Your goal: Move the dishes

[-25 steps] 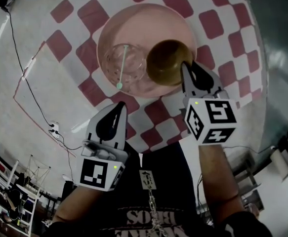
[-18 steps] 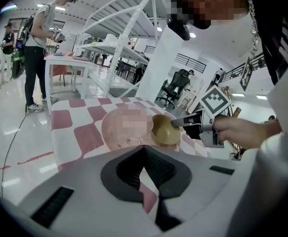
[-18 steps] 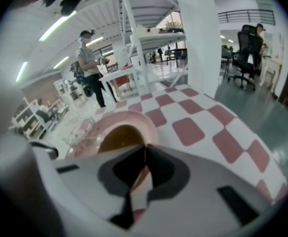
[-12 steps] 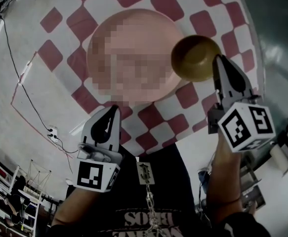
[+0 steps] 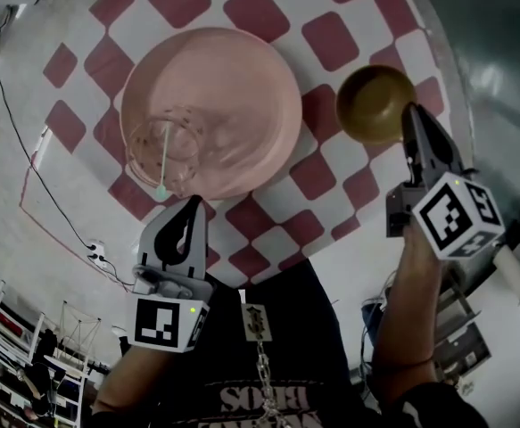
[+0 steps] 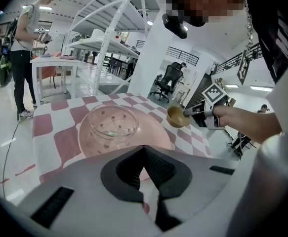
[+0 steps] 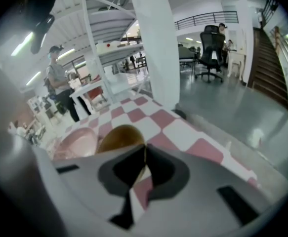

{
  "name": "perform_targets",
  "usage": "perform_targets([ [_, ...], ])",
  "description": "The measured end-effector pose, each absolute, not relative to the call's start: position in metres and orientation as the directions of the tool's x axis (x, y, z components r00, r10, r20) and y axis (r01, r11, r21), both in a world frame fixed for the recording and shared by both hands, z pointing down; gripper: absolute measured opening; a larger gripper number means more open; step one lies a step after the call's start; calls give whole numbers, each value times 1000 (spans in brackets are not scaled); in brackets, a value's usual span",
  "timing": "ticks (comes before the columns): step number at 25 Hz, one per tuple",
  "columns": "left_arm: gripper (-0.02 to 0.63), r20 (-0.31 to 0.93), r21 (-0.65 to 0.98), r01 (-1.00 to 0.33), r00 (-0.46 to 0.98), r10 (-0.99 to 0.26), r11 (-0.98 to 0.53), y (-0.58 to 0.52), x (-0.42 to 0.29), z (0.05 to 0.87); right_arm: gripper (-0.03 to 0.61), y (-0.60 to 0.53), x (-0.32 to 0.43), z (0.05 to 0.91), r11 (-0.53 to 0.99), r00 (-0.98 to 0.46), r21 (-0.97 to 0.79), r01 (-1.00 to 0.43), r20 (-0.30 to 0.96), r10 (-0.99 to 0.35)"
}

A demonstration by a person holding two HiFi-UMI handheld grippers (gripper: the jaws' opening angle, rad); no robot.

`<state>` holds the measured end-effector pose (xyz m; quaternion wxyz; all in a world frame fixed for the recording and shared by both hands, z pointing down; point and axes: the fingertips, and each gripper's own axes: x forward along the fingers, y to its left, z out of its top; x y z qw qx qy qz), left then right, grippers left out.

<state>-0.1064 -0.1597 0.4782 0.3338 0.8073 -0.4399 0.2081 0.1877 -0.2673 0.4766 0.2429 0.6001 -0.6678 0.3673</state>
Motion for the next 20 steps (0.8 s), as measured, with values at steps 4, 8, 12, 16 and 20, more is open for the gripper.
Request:
perform_targets([
  [4,26,633,355,-845,533,-562,-400,-160,-93,481,44,-259,199,485,-13,-167,-223,-975,768,-619],
  [8,26,641,344,-845,531,-555,-410,-157,-81,482,44,-251,223,491,-44,-139,-210,-977,775,-617],
  [12,26,642,333,-849,523,-561,-411,-155,-69,480,44,-234,256,503,-89,-94,-184,-979,794,-600],
  [16,26,640,318,-858,509,-576,-404,-156,-63,478,46,-224,269,515,-99,-74,-159,-982,816,-574],
  [20,26,644,316,-860,504,-575,-400,-151,-59,478,101,-225,269,508,-48,-43,-88,-995,806,-591],
])
